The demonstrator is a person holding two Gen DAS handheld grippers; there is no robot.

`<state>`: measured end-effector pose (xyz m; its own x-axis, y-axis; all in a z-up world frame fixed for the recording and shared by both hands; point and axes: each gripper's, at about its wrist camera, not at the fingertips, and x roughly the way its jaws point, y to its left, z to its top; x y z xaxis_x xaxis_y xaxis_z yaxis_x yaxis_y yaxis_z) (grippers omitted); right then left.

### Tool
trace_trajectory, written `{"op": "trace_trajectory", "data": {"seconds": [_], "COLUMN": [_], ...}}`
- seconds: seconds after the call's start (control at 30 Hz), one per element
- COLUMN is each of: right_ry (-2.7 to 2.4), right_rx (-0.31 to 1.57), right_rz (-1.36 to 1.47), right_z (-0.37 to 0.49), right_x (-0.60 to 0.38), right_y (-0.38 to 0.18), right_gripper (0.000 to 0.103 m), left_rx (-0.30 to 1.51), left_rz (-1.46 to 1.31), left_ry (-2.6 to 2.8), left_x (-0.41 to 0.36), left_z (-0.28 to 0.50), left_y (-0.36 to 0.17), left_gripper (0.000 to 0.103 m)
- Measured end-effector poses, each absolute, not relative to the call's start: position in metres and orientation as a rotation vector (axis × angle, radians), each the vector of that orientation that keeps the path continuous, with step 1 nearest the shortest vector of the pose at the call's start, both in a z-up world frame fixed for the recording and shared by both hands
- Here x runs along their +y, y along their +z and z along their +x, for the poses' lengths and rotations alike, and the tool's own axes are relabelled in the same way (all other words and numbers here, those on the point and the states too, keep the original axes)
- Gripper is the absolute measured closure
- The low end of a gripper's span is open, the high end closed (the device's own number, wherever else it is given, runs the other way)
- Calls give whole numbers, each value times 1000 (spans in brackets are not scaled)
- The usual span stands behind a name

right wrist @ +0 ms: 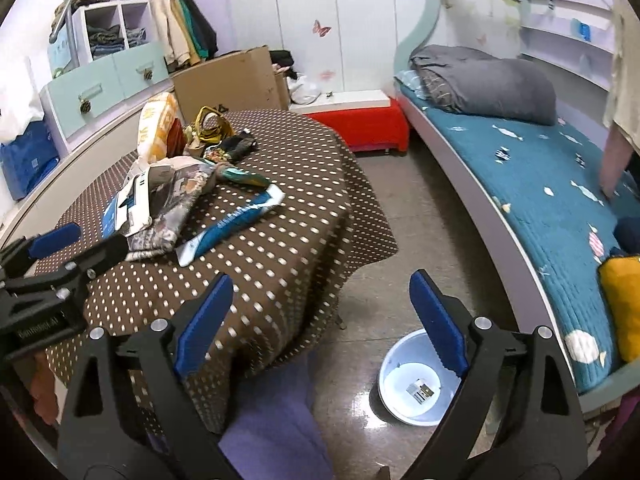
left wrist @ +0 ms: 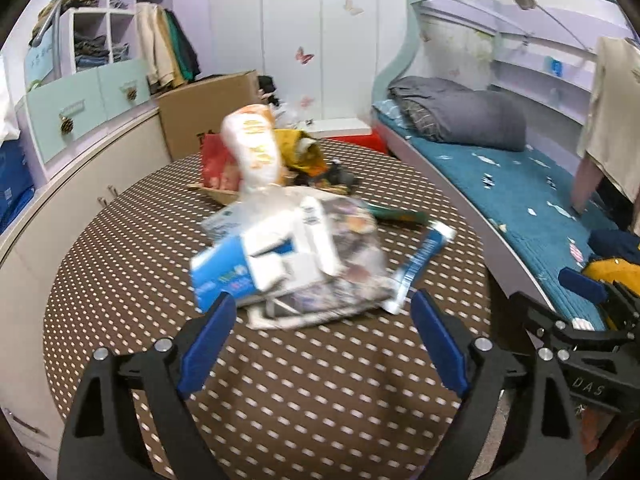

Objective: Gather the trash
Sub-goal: 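Grasp the blue tissue pack with the left gripper while the right grasps the blue toothpaste tube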

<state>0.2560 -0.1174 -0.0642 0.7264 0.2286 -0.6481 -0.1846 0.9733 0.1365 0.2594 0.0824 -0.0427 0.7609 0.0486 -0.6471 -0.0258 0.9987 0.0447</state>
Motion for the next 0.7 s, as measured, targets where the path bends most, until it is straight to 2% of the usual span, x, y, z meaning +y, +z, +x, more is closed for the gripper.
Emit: {"op": "trace_trajectory", "data": {"seconds": [0.1, 0.53, 0.6, 0.67, 0.7], "right_ry": [242, 253, 259, 260, 264], "right_rx": [743, 834, 843, 848, 851], "right_rz": [59, 62, 53, 41, 34], "right_z": [271, 329, 336, 340, 343], "right_x": [-105, -80, -78, -74, -71], "right_y": [-65, -71, -71, -71, -71], "right_gripper": [14, 14, 14, 14, 14], "left_rx": [721, 906, 926, 903, 895], "left_rz": [21, 14, -41, -56, -59], "left_ry": [61, 144, 139, 132, 140], "left_x": [95, 107, 119, 130, 136], "left_z": [275, 365, 365, 359, 356], "left_y": [-38, -55, -57, -51, -47], "left_gripper": [11, 11, 16, 42, 44]}}
